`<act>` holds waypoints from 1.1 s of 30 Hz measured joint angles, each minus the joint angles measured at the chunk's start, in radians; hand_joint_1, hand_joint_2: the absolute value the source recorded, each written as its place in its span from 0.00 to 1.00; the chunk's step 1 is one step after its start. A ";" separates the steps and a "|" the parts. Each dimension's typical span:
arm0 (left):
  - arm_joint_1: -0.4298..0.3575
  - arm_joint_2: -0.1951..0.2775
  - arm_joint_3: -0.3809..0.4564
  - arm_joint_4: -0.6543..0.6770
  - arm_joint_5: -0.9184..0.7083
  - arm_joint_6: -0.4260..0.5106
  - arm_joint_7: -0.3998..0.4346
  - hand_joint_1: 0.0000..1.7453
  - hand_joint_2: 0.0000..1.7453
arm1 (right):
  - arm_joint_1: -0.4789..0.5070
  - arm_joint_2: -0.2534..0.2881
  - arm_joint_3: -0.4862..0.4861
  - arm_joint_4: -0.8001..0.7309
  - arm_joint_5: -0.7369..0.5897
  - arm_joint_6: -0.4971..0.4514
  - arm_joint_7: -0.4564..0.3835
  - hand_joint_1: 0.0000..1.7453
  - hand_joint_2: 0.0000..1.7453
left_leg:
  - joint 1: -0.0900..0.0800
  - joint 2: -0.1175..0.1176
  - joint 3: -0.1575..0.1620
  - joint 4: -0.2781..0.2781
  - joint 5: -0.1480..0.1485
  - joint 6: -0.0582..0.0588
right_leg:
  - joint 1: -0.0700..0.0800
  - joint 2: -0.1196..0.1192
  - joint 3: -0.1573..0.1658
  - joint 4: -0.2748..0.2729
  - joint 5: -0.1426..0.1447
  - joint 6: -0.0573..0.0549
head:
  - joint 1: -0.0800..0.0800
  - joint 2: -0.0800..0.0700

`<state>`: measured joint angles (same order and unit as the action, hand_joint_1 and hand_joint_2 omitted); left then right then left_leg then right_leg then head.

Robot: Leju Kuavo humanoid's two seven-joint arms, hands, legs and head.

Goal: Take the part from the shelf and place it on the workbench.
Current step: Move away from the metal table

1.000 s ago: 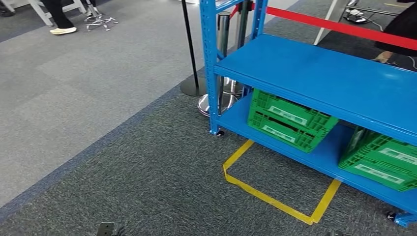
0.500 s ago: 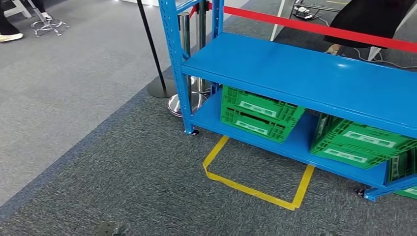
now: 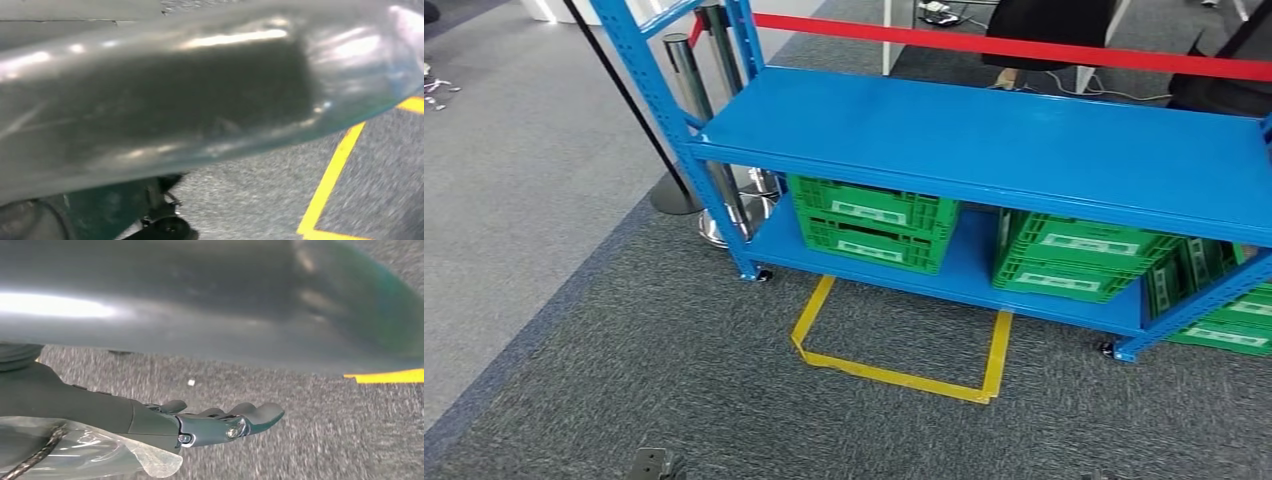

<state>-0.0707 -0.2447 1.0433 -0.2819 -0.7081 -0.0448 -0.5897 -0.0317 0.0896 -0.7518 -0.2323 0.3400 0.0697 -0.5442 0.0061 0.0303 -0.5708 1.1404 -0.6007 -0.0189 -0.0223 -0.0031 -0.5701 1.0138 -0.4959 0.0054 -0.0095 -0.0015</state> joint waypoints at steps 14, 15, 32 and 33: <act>-0.001 0.004 0.001 0.000 -0.006 0.007 -0.001 0.00 0.00 | 0.008 -0.001 0.000 0.000 0.029 0.016 -0.004 0.00 0.00 | -0.005 -0.062 0.034 -0.148 0.113 0.057 | 0.003 0.047 -0.018 0.066 -0.036 0.039 | 0.002 0.000; 0.000 0.003 0.001 0.000 -0.007 0.006 -0.001 0.00 0.00 | 0.004 -0.001 0.000 0.000 0.031 0.016 -0.006 0.00 0.00 | -0.006 -0.056 0.037 -0.149 0.112 0.059 | 0.004 0.028 -0.046 0.116 -0.063 0.041 | 0.003 0.000; 0.004 0.003 0.002 0.000 -0.012 0.008 -0.002 0.00 0.00 | 0.001 -0.003 -0.012 0.000 0.052 0.011 -0.017 0.00 0.00 | -0.004 -0.027 -0.047 0.104 -0.020 0.001 | 0.007 0.003 0.025 0.000 -0.019 -0.013 | 0.001 0.000; 0.005 0.003 0.003 0.000 -0.012 0.009 -0.002 0.00 0.00 | 0.002 -0.003 -0.014 0.000 0.053 0.011 -0.018 0.00 0.00 | -0.004 -0.027 -0.079 0.141 -0.038 0.000 | 0.008 0.006 0.034 0.000 -0.026 -0.014 | 0.001 0.000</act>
<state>-0.0653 -0.2419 1.0459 -0.2819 -0.7205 -0.0362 -0.5921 -0.0297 0.0870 -0.7655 -0.2319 0.3926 0.0810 -0.5620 0.0023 0.0028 -0.6500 1.2817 -0.6384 -0.0185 -0.0141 0.0027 -0.5359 1.0141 -0.5223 -0.0082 -0.0090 -0.0011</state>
